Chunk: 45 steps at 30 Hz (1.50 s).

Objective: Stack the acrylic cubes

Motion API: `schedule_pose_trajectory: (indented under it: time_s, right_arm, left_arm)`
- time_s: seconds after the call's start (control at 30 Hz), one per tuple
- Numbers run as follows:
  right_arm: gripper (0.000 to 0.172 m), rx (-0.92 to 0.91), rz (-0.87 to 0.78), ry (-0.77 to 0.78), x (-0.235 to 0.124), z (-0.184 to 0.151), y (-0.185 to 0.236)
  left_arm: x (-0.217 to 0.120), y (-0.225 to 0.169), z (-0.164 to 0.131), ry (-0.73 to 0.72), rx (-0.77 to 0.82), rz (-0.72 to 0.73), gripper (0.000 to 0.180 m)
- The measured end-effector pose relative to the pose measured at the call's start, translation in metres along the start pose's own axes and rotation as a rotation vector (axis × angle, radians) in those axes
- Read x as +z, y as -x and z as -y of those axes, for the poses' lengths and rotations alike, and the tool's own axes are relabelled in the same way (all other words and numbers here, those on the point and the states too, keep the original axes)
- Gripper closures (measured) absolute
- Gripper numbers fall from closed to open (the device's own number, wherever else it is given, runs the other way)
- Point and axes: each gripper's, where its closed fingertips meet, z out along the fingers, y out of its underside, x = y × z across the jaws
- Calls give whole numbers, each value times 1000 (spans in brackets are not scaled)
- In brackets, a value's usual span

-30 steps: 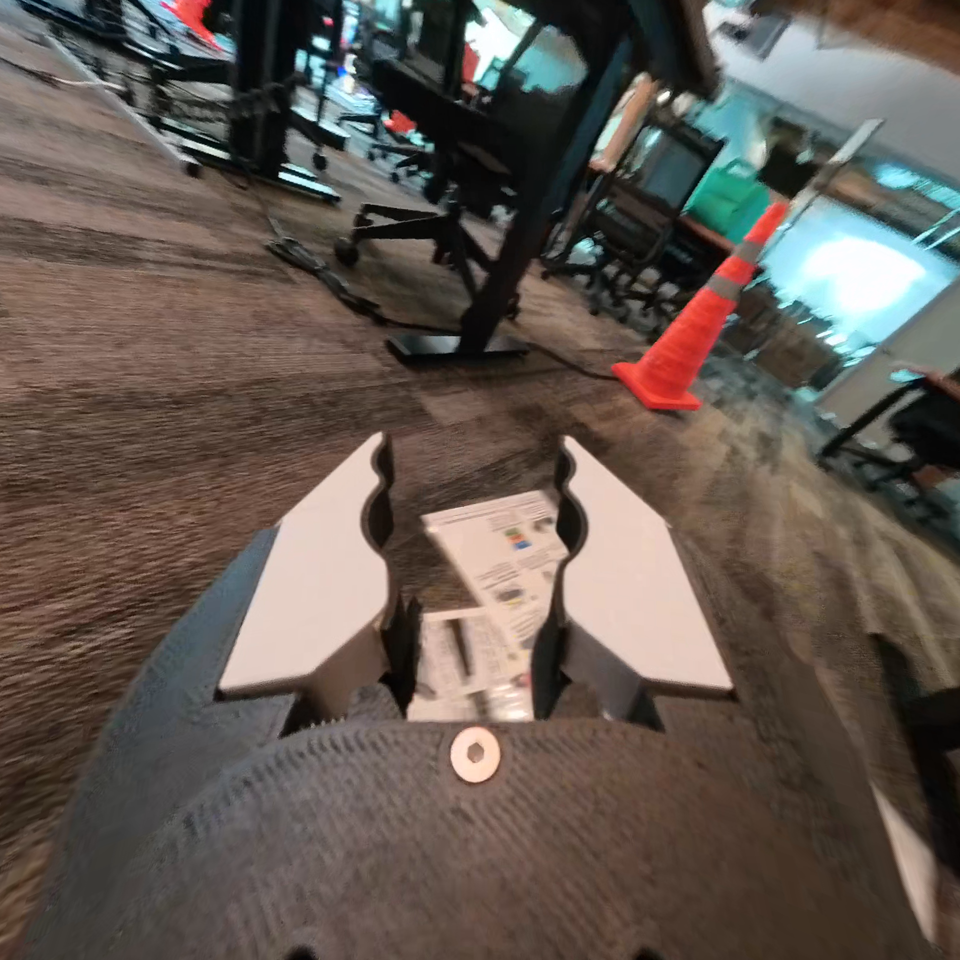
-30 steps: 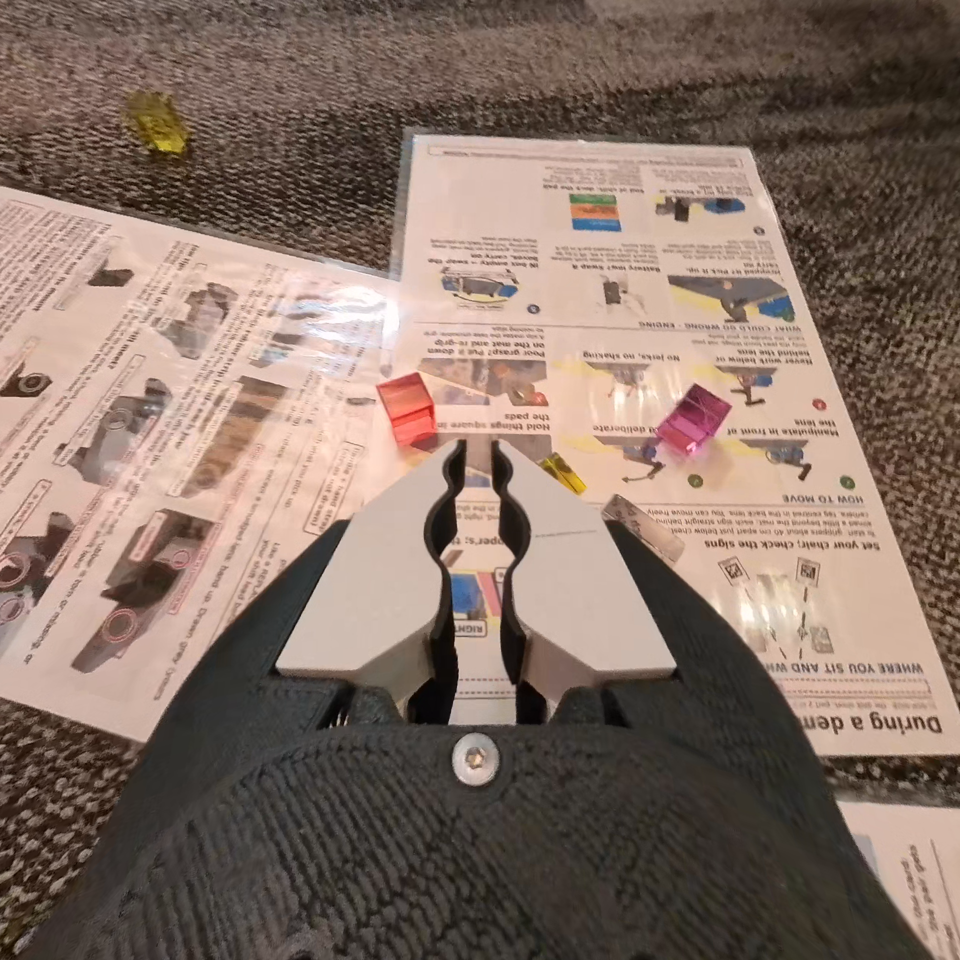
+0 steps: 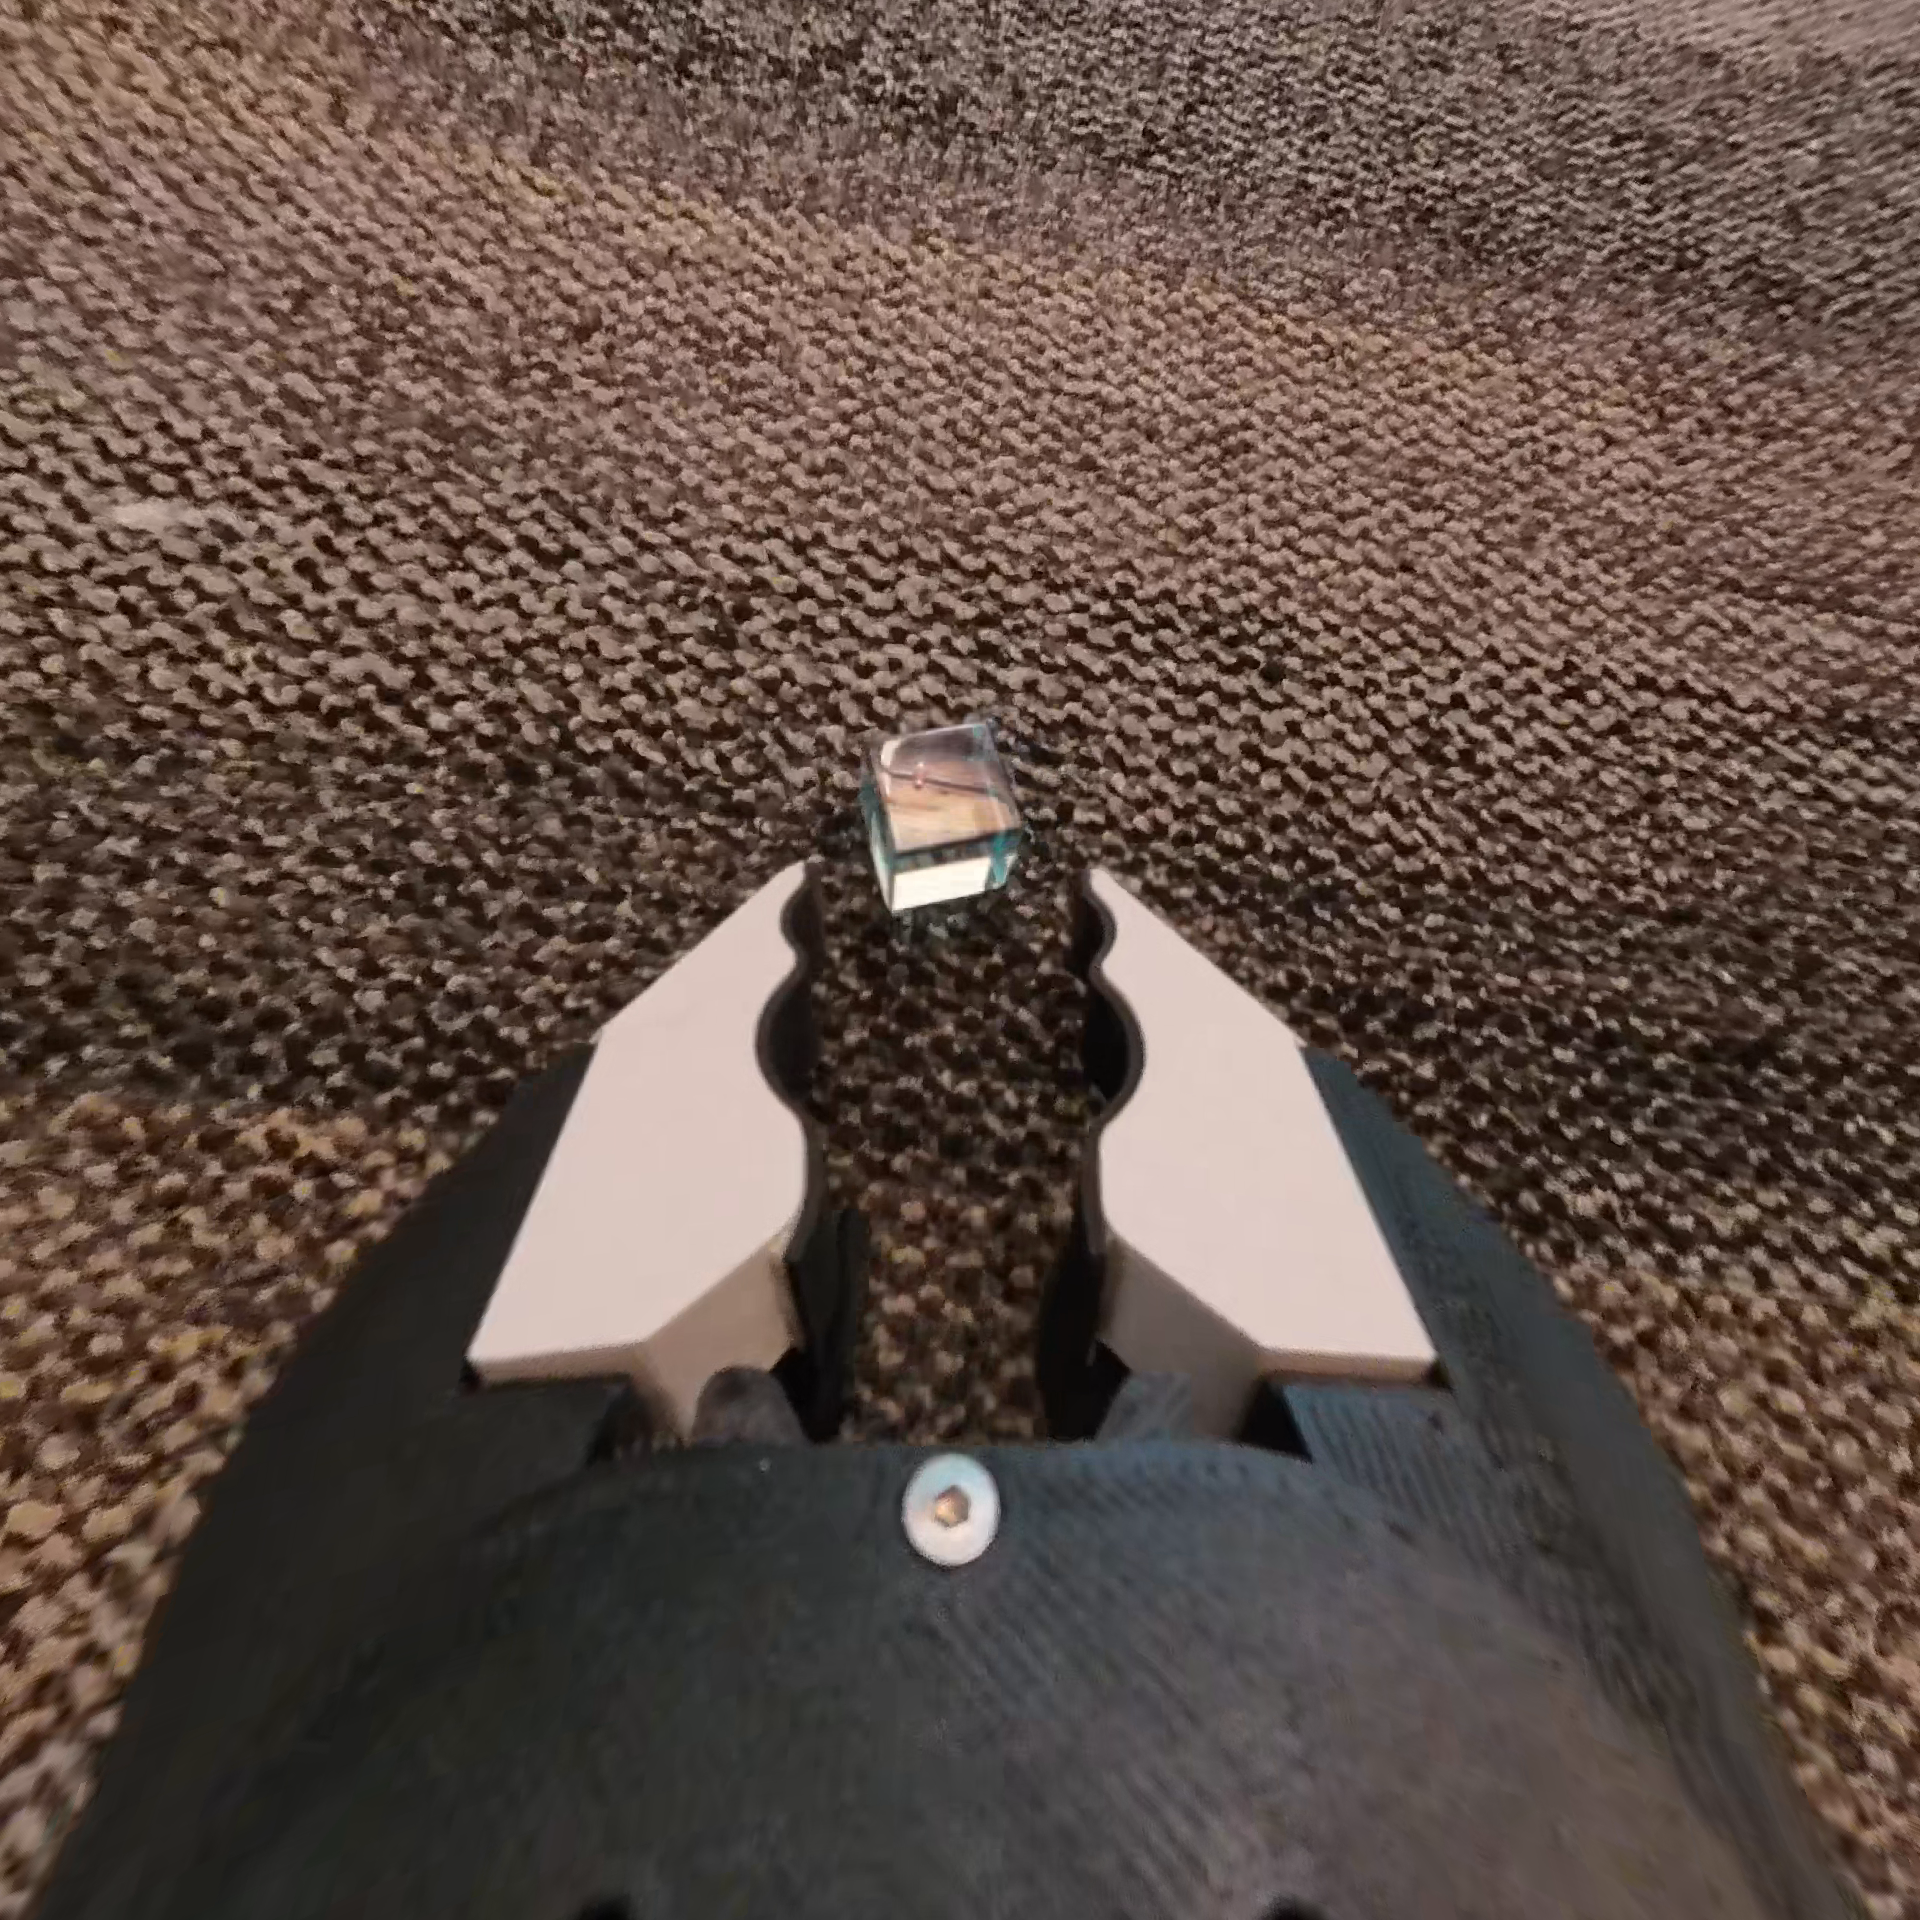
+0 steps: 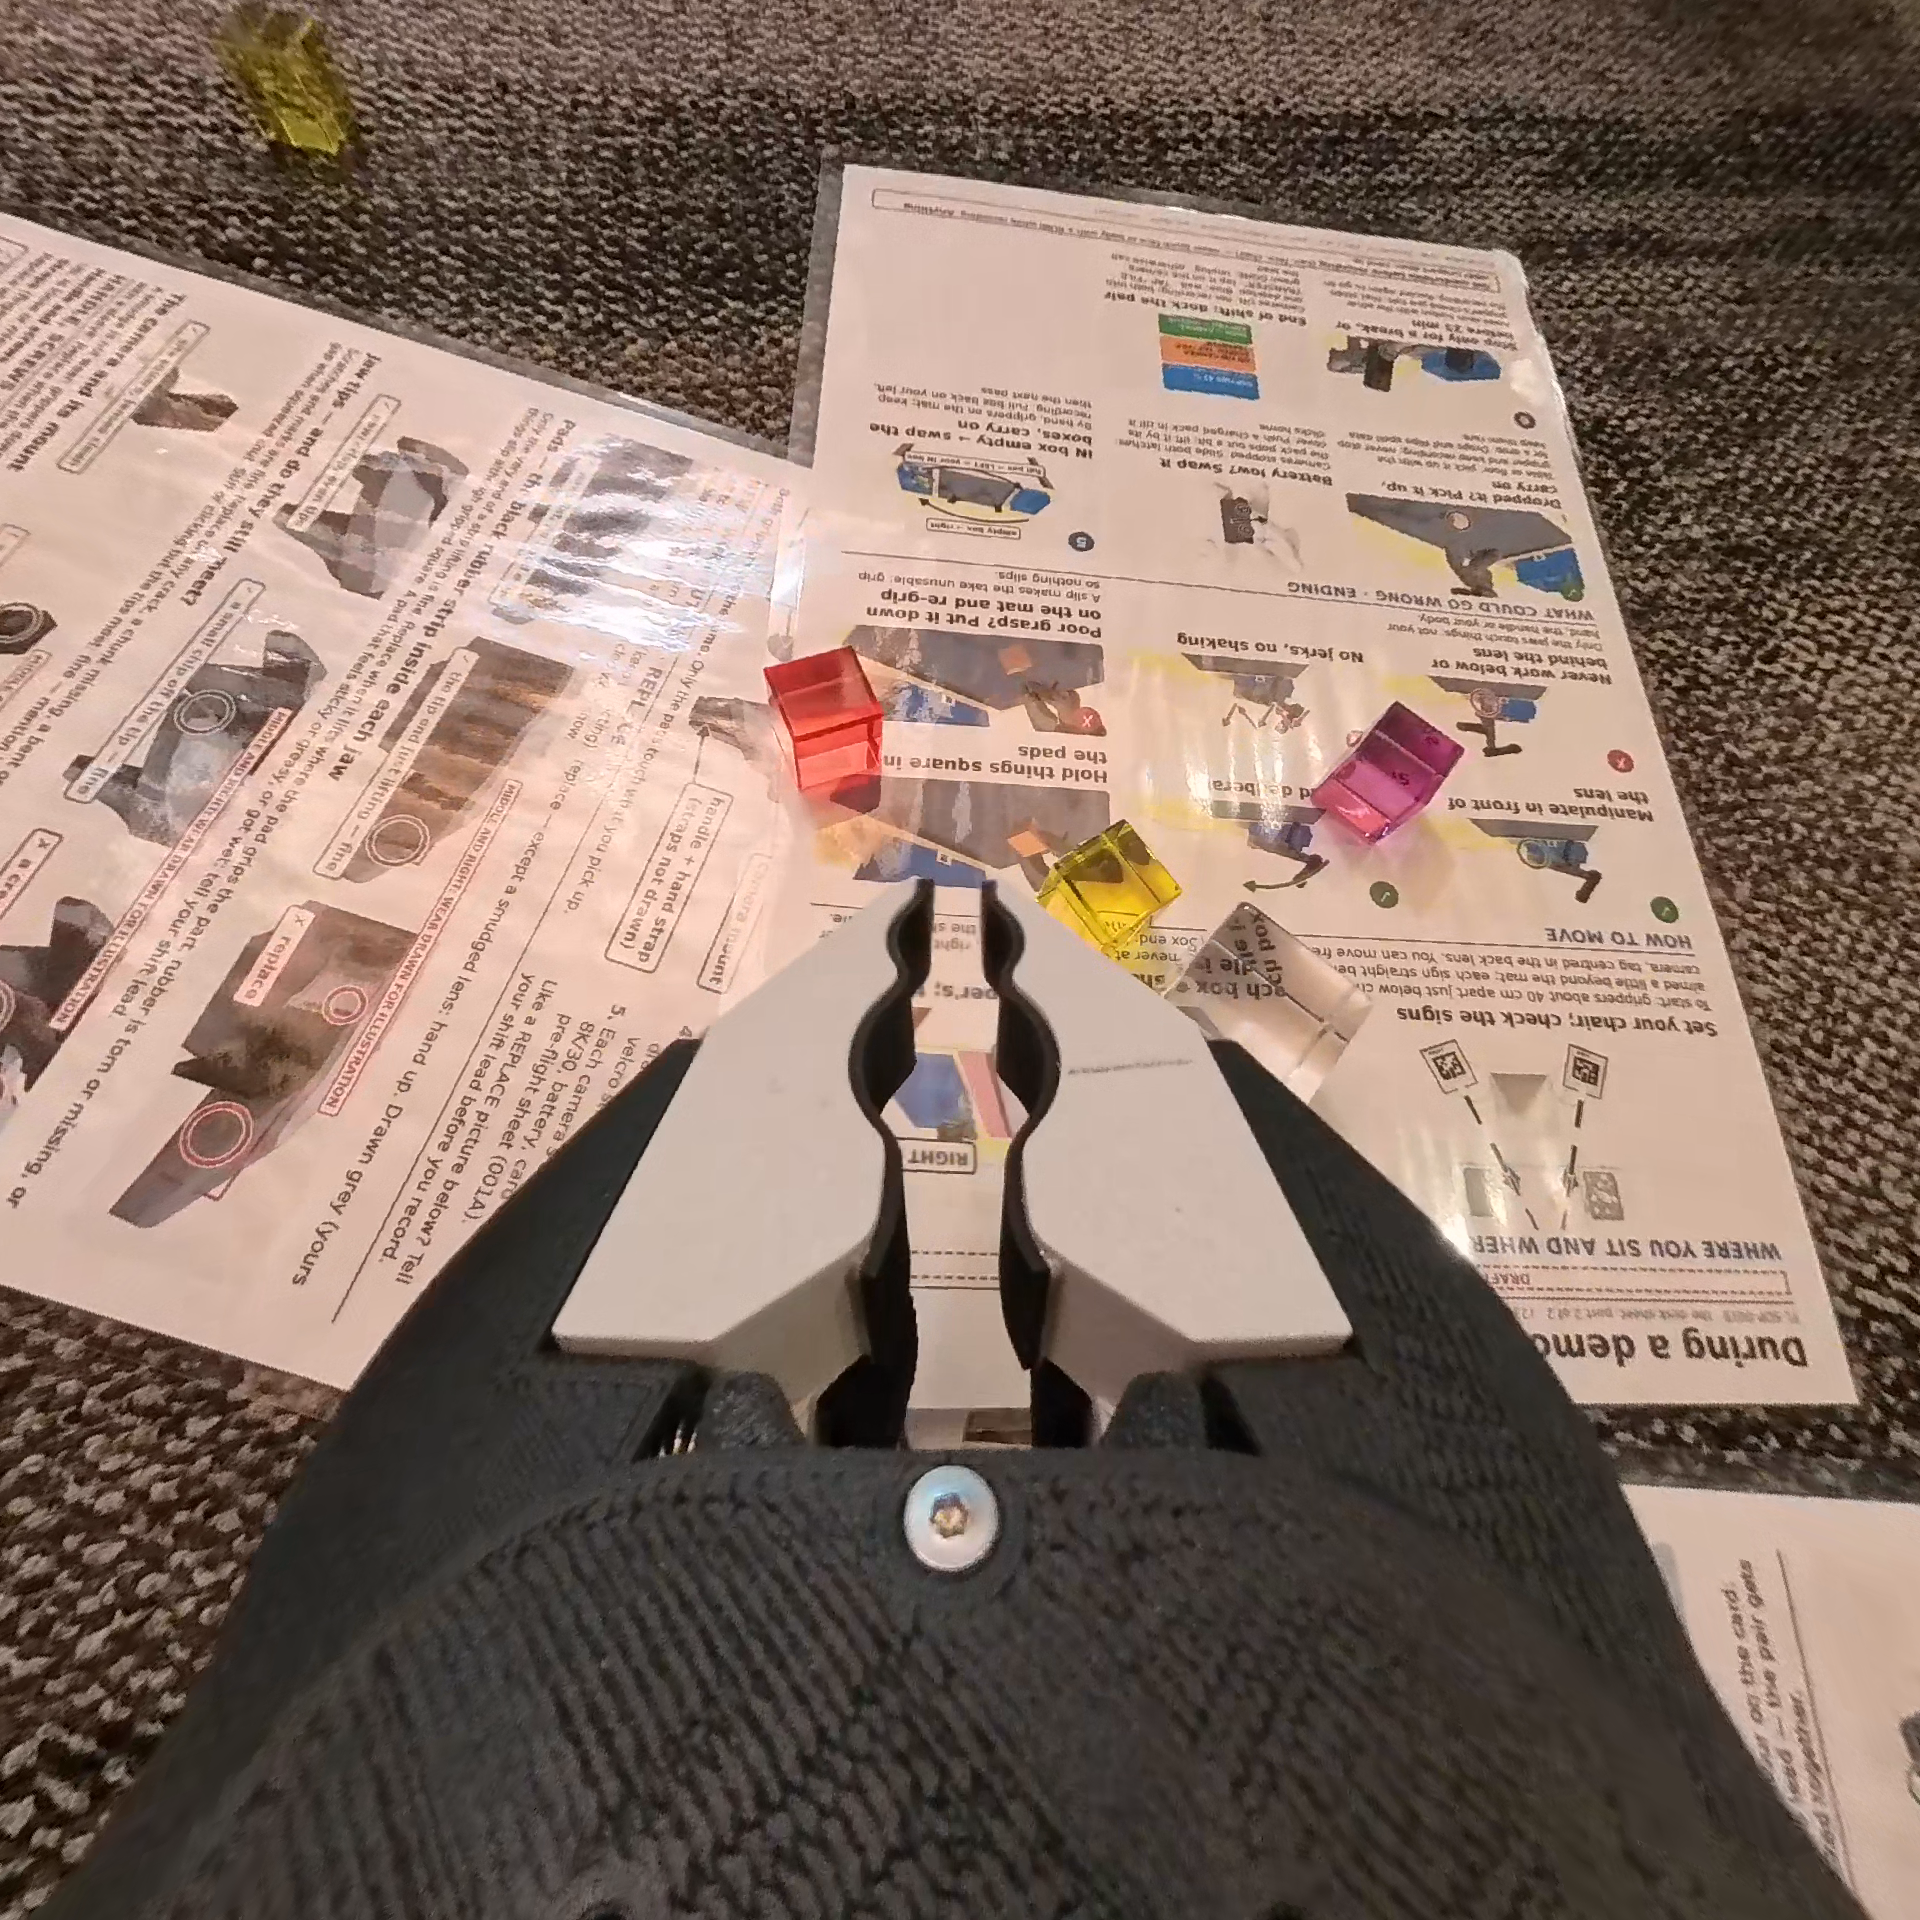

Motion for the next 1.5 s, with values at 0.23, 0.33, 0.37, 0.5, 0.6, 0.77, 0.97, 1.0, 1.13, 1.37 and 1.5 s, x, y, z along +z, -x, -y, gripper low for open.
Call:
schedule_pose_trajectory:
  time_s: [0.23,0.33,0.37,0.5,0.6,0.77,0.97,1.0,1.13,1.37,1.5]
  right_arm:
    - [165,28,-10,-19,-2,3,-6]
    - [165,47,-8,-26,-2,4,-8]
    - [165,53,-8,-28,-3,4,-8]
    - [165,68,-12,-39,-6,6,-10]
    - [165,82,0,-84,-13,16,-10]
    - [166,36,-20,-146,-25,36,-17]
    - [172,125,-44,-310,-56,71,-52]
    - [172,181,-30,-341,-61,74,-60]
    - [164,366,74,-468,-87,89,-78]
    - [140,342,524,-664,-131,143,-30]
    - [127,145,569,-540,-123,149,8]
  left_arm:
    - [10,3,-1,23,-11,59,150]
    - [11,5,1,28,-4,76,155]
    - [11,5,1,32,-1,75,155]
    - [6,-5,4,41,17,21,155]
    - [-15,-40,27,-34,71,-112,155]
    - [-84,-149,87,-111,-15,-469,155]
    - [-245,-324,146,-239,120,-914,155]
    - [-276,-351,148,-272,145,-973,155]
    - [-351,-440,105,-318,295,-1125,156]
    - [-364,-514,-30,-315,761,-1220,156]
    - [-365,-529,-63,-363,986,-1228,155]
